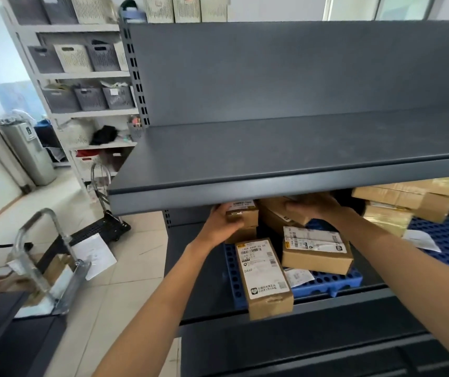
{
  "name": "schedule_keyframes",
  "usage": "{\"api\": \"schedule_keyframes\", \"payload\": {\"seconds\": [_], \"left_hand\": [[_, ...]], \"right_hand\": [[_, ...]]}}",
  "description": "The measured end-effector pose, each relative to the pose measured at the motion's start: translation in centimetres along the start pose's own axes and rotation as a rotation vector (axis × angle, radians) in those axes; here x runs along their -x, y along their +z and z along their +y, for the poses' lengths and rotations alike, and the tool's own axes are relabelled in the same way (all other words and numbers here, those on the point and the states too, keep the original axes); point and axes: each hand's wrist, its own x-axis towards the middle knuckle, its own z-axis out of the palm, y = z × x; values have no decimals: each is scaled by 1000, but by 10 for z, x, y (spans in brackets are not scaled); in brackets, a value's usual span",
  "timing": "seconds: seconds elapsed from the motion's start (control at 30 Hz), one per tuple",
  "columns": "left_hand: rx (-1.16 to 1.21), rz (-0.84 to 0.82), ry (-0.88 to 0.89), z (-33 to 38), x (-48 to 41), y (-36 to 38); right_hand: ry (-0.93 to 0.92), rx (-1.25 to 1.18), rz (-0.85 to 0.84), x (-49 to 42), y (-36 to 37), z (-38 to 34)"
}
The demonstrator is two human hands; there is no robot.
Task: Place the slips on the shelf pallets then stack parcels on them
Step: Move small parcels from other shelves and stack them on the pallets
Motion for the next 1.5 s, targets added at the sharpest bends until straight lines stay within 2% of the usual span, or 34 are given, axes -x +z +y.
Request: {"api": "schedule_keyframes", "payload": {"seconds": [0.13, 0.17, 0.27, 0.33, 0.43, 0.53, 0.63, 0.83, 0.97, 1.03, 1.1, 1.17, 1.23, 1.33, 1.5], "left_hand": [[2, 0, 11, -1, -3, 3], [4, 3, 8, -1, -4, 3], [15, 17, -3, 0, -4, 4], [46, 15, -12, 1, -3, 3], [70, 18, -25, 3, -3, 4], [122, 15, -28, 8, -1, 10], [98, 1, -21, 16, -4, 19], [61, 18, -47, 22, -7, 21], [143, 40, -71, 20, -4, 23], [222, 67, -66, 19, 1, 25], [251, 193, -55, 18, 10, 23], [241, 388, -43, 17, 28, 23], [195, 471, -59, 21, 53, 29], [98, 321, -107, 33, 99, 54], [-366, 159, -152, 45, 143, 102]], "right_hand": [[116, 126, -26, -3, 9, -21], [127, 94, -52, -3, 11, -25], [78, -164, -104, -8, 8, -24], [54, -276, -46, -12, 5, -12], [111, -511, -13, -8, 4, 5], [155, -817, -158, -5, 13, 11], [166, -894, -255, -8, 21, 3], [149, -878, -243, -13, 24, -1], [143, -802, -255, -18, 27, 4], [59, -757, -214, -16, 25, 13], [-121, -720, -113, -7, 20, 33], [-257, -599, -56, 8, 16, 58], [-300, -444, -106, 19, 15, 78], [-359, -232, -212, 36, 24, 92], [-496, 17, -205, 48, 39, 96]]}}
